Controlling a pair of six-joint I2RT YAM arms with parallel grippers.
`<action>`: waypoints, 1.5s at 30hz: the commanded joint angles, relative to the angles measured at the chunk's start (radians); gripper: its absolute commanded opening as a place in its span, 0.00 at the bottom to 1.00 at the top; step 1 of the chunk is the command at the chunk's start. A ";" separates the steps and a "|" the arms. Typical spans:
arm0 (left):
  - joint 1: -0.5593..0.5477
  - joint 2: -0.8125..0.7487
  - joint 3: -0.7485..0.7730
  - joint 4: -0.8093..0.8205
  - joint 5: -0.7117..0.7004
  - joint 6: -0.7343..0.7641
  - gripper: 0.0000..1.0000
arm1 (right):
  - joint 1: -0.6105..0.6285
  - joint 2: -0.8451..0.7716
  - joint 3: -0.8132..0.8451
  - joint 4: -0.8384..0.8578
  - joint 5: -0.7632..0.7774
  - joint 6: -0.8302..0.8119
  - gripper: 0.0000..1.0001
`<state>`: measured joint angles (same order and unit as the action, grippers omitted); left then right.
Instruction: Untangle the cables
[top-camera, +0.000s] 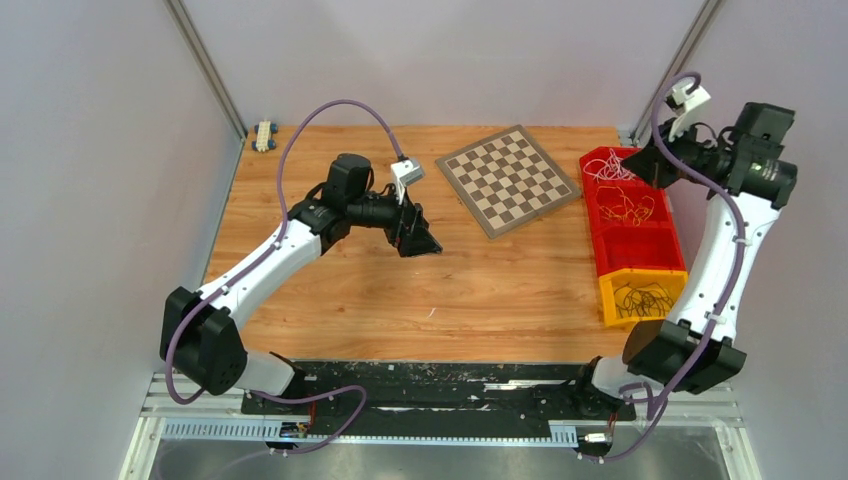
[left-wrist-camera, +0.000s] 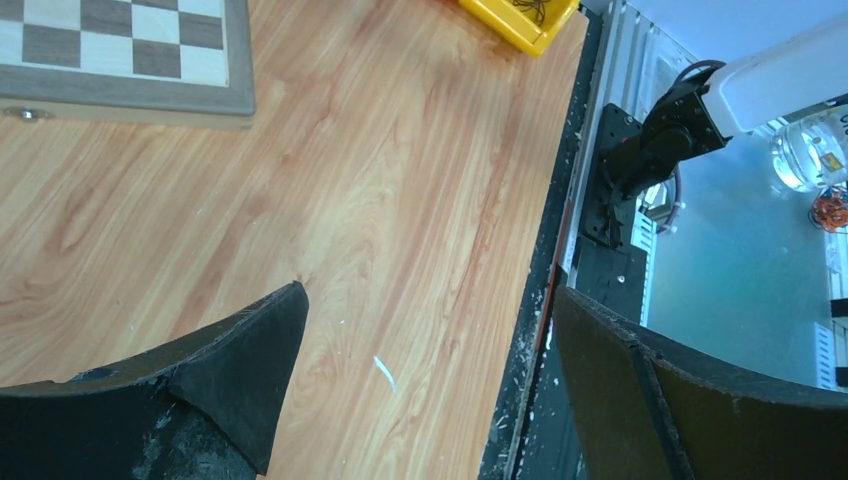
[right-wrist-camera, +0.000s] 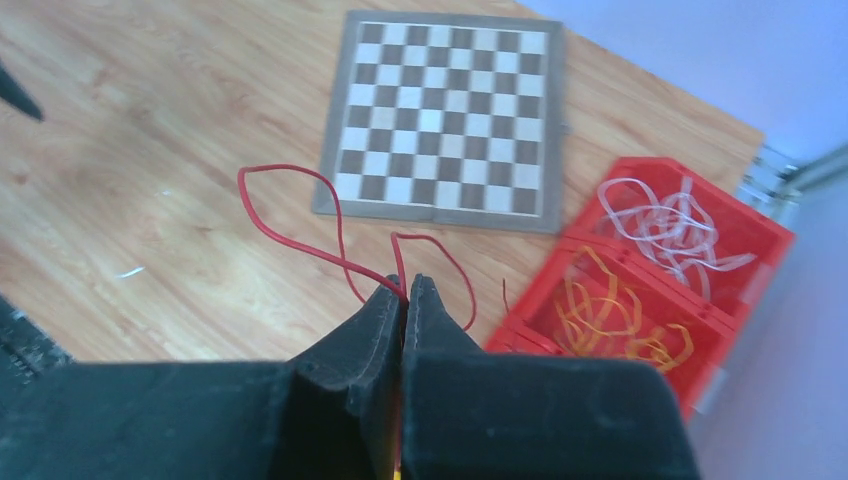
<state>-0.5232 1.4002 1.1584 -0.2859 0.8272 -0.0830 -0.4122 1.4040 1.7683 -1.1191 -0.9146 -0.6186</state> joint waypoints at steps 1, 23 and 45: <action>-0.003 -0.010 0.008 -0.012 -0.003 0.016 1.00 | -0.110 0.093 0.153 -0.202 -0.025 -0.209 0.00; 0.004 -0.045 -0.088 0.053 0.013 -0.078 1.00 | -0.181 0.283 0.142 -0.364 0.310 -0.605 0.00; 0.009 -0.021 -0.084 0.058 0.003 -0.077 1.00 | -0.185 0.298 -0.185 -0.023 0.555 -0.682 0.00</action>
<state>-0.5209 1.3930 1.0740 -0.2428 0.8318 -0.1726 -0.5922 1.6958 1.6238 -1.2499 -0.4160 -1.2556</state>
